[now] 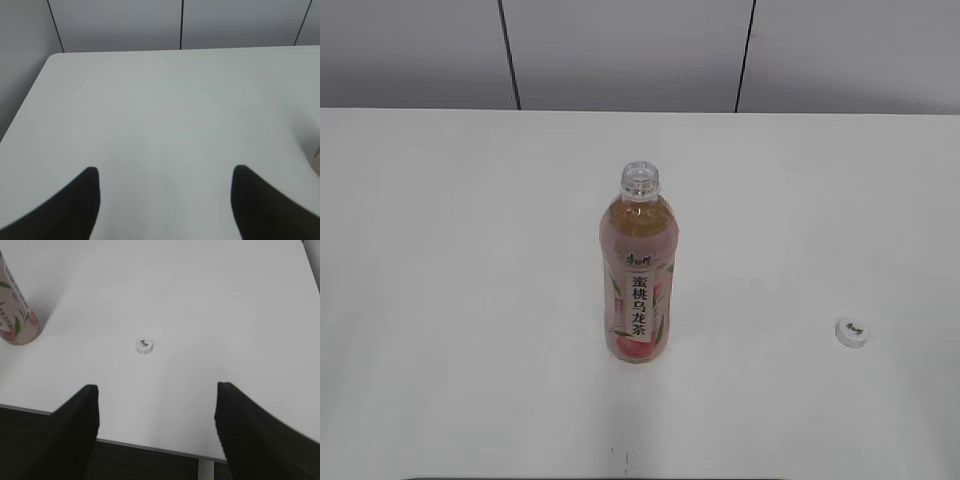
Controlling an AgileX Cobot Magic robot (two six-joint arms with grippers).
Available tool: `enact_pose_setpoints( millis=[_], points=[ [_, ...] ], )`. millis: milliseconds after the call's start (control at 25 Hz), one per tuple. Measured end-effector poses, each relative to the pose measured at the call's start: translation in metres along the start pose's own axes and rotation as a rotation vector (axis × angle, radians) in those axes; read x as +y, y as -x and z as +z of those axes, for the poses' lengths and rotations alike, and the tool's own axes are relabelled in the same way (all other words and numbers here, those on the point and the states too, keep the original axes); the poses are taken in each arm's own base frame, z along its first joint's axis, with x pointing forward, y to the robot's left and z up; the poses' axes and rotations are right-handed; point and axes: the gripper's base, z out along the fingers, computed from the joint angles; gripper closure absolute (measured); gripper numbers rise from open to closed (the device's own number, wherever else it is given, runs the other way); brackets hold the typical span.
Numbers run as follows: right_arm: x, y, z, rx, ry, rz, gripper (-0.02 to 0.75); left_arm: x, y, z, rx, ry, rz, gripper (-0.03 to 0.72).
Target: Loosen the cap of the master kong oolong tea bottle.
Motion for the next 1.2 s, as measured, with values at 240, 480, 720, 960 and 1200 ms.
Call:
enact_pose_setpoints(
  millis=[240, 480, 720, 960, 1200],
  points=[
    [0.0000, 0.0000, 0.0000, 0.000, 0.000, 0.000, 0.191, -0.0003, 0.0000, 0.0000, 0.000, -0.003, -0.002, 0.192],
    [0.0000, 0.0000, 0.0000, 0.000, 0.000, 0.000, 0.191, -0.0004, 0.0000, 0.0000, 0.000, -0.004, -0.003, 0.192],
    [0.0000, 0.0000, 0.0000, 0.000, 0.000, 0.000, 0.191, -0.0004, 0.0000, 0.0000, 0.000, -0.004, -0.003, 0.192],
    [0.0000, 0.0000, 0.0000, 0.000, 0.000, 0.000, 0.191, -0.0005, 0.0000, 0.0000, 0.000, -0.005, -0.003, 0.192],
    [0.0007, 0.0002, 0.0000, -0.002, 0.008, 0.014, 0.191, -0.0005, 0.0000, 0.0000, 0.000, -0.005, -0.003, 0.192]
  ],
)
